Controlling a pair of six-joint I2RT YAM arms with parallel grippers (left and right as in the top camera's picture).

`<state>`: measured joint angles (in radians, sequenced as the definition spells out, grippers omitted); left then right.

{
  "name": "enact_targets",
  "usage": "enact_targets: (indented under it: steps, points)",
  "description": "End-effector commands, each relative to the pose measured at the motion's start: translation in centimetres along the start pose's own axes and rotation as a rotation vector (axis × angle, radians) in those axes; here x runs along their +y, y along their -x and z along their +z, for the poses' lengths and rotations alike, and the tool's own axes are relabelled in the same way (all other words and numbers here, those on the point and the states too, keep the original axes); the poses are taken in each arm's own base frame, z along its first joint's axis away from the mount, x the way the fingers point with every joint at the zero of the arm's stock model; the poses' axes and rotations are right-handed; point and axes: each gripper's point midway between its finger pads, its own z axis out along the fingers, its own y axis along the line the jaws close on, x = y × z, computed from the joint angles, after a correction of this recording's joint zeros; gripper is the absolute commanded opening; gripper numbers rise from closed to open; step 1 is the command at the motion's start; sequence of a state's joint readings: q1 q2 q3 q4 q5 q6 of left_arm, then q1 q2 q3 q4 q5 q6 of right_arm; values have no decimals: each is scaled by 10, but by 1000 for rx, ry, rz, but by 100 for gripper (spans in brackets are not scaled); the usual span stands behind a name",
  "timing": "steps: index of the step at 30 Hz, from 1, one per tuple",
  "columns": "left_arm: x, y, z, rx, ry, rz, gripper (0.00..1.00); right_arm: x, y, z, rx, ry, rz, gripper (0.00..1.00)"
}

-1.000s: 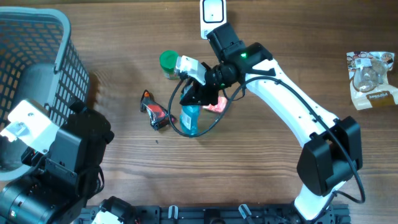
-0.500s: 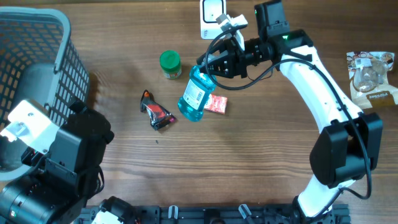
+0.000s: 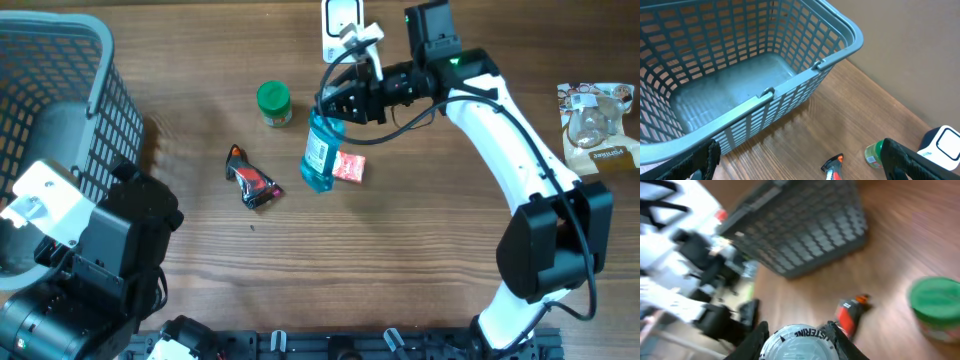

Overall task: Scan the item barcode
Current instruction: 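Grasp the blue Listerine bottle with the right gripper and lift it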

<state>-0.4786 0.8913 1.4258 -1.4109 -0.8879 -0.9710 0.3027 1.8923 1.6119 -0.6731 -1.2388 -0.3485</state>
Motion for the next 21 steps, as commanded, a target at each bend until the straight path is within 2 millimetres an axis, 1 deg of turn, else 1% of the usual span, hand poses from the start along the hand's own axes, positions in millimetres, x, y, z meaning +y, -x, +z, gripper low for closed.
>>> enact_targets:
  steps: [1,3,5,6,7,8,11,12,14,16,17,18,19,21]
  points:
    - [-1,-1,1,2,1,-2,100,-21,-2,1,84,-230,-38,5]
    - [-1,-1,1,2,1,-2,100,-40,-9,-1,135,-359,-48,5]
    - [-1,-1,1,2,1,-2,100,-62,-15,-12,180,-499,-50,5]
    - [-1,-1,1,2,1,-2,100,-68,-17,-16,195,-542,-56,5]
    - [-1,-1,1,2,1,-2,100,-70,-17,-17,200,-555,-59,5]
    - [-1,-1,1,2,1,-2,100,-66,-17,-15,201,-525,-85,5]
    - [-1,-1,1,2,1,-2,100,-28,-6,4,128,-278,-149,5]
    - [-1,-1,1,2,1,-2,100,-5,2,8,69,-140,-163,5]
    - [-1,-1,1,2,2,-1,100,20,12,9,4,6,-175,5]
    - [-1,-1,1,2,2,-1,100,34,18,6,-35,88,-183,5]
    - [-1,-1,1,1,2,-1,100,52,27,-3,-92,202,-196,4]
    - [0,0,1,-1,3,-1,100,65,33,-11,-137,289,-216,5]
    - [0,0,1,-1,4,-1,100,72,38,-20,-167,343,-230,4]
    - [0,0,1,-1,4,-1,100,71,42,-21,-163,343,-217,5]
